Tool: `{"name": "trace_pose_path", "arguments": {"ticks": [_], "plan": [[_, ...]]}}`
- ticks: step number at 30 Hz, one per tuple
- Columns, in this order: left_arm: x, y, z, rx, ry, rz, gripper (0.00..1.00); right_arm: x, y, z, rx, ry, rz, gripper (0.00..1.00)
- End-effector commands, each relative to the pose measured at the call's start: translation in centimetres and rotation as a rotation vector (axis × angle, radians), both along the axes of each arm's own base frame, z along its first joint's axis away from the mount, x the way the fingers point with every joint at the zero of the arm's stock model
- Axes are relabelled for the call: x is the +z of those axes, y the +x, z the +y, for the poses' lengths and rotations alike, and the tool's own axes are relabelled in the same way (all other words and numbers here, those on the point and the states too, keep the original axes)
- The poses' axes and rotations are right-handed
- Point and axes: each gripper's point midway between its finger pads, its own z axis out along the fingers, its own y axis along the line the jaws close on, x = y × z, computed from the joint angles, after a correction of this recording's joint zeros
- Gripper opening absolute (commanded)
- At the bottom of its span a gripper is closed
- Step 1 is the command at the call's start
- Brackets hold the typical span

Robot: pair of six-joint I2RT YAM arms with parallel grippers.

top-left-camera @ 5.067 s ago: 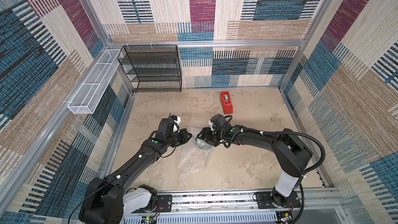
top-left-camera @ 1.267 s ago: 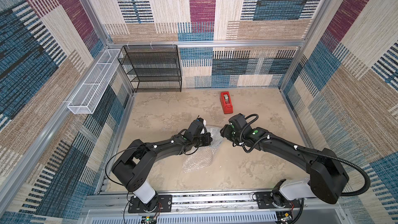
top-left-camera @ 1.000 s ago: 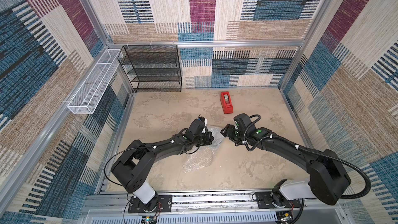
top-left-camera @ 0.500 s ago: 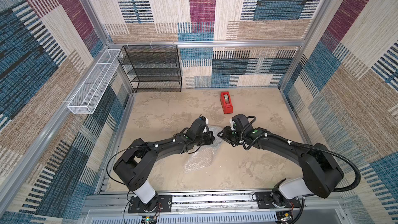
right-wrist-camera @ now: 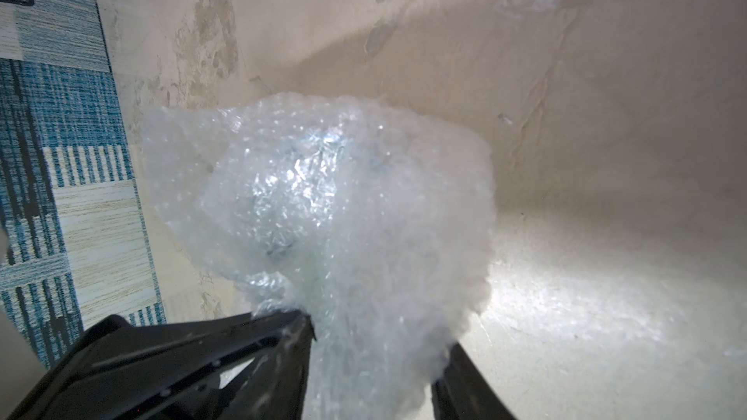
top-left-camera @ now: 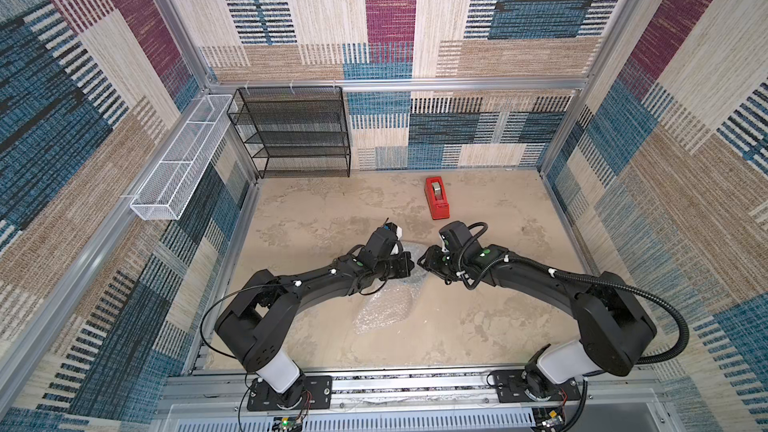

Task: Wrap bowls in bubble wrap
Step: Wrap the bowl in bubble wrap.

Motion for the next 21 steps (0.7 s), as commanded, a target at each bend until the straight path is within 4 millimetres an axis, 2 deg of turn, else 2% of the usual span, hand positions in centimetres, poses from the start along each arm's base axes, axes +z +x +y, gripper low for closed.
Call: {"name": "trace_pose_path", "arguments": {"ticks": [1, 4, 11, 21], "plan": [[0.0, 0.1, 0.0, -0.003, 0.011, -0.008, 0.00, -0.3, -0.1, -0.5, -0.016, -0.021, -0.002, 0.51], [-0.3, 0.1, 0.1, -0.002, 0.018, -0.004, 0.00, -0.4, -0.2, -0.8, -0.020, -0.030, -0.004, 0.48], [-0.5, 0.1, 0.0, -0.002, 0.019, 0.000, 0.00, -0.4, -0.2, -0.9, -0.022, -0.035, -0.010, 0.51], [0.8, 0.2, -0.1, -0.005, -0.002, -0.016, 0.00, -0.3, -0.2, 1.1, 0.013, 0.108, -0.011, 0.51]]}}
